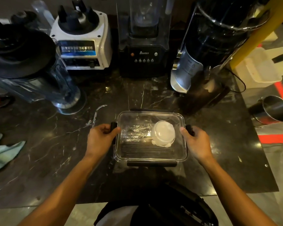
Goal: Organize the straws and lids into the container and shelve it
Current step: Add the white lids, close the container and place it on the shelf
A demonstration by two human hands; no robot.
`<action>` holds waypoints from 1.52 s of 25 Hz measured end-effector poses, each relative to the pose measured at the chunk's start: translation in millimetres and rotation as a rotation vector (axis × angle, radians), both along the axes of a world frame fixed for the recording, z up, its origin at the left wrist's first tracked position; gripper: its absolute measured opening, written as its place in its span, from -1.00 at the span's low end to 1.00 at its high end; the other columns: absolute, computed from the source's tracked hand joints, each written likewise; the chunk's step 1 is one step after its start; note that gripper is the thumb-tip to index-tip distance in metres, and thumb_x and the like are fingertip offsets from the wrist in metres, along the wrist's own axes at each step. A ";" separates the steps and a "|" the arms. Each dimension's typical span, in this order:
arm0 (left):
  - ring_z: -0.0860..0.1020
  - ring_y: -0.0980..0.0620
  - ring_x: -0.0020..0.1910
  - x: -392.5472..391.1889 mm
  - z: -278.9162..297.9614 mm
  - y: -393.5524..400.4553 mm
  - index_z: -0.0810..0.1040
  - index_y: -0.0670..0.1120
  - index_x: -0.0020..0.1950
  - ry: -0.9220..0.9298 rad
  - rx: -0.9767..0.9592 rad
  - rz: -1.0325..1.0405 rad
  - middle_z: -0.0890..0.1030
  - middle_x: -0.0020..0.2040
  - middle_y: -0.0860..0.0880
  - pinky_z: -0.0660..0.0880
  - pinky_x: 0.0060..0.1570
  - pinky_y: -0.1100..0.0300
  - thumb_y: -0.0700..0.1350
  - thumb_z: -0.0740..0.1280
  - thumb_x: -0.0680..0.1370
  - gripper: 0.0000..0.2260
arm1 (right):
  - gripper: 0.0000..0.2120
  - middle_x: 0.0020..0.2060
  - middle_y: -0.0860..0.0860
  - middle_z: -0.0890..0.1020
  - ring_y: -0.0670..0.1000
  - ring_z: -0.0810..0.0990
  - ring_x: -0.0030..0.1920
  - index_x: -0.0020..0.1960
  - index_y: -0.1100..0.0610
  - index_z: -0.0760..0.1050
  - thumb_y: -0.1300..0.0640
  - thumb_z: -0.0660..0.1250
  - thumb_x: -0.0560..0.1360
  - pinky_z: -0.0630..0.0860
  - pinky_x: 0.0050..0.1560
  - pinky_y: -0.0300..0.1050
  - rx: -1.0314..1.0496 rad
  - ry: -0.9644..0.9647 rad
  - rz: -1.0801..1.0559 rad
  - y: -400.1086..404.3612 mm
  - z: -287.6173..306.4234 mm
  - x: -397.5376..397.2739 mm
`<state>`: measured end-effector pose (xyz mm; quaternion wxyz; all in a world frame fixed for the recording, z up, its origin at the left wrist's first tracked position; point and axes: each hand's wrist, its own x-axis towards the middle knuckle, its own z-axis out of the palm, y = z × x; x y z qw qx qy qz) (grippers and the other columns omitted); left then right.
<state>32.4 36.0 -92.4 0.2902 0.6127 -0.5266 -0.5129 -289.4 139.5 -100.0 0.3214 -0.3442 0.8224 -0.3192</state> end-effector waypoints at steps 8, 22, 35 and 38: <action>0.75 -0.07 -0.15 11.5 -20.5 -13.2 0.73 -0.02 -0.10 0.116 0.068 0.003 0.76 -0.16 -0.08 0.68 -0.13 0.06 0.04 0.54 0.48 -0.86 | -0.54 -0.46 -0.02 0.49 -0.12 0.38 -0.45 -0.30 0.13 0.45 -0.15 0.32 0.65 0.33 -0.43 -0.14 -0.089 0.067 -0.004 -5.8 -6.6 1.8; 0.74 -0.05 -0.12 27.0 -35.7 -7.8 0.71 -0.09 -0.18 0.309 0.214 -0.019 0.76 -0.12 -0.15 0.66 -0.10 0.15 0.21 0.64 0.28 -0.61 | -0.58 -0.53 -0.19 0.51 -0.20 0.43 -0.50 -0.33 0.06 0.43 -0.11 0.35 0.63 0.29 -0.50 -0.33 -0.073 0.017 -0.049 -8.9 -14.0 3.2; 0.73 0.07 -0.03 19.7 -12.8 0.3 0.74 0.05 0.07 0.012 0.051 -0.069 0.77 -0.08 0.05 0.64 0.12 -0.04 0.03 0.48 0.52 -0.84 | -0.73 -0.43 -0.07 0.64 -0.15 0.58 -0.40 -0.24 0.05 0.62 -0.01 0.43 0.61 0.52 -0.27 -0.03 -0.114 0.020 -0.134 5.4 -13.6 5.7; 0.71 0.22 -0.12 19.9 -11.6 -7.9 0.74 0.15 -0.05 -0.170 0.003 -0.212 0.75 -0.15 0.17 0.64 0.02 0.08 0.07 0.41 0.58 -0.89 | -0.72 -0.39 -0.04 0.69 -0.05 0.63 -0.36 -0.21 0.10 0.67 -0.03 0.44 0.60 0.57 -0.24 0.01 -0.109 -0.025 -0.138 7.5 -11.3 6.9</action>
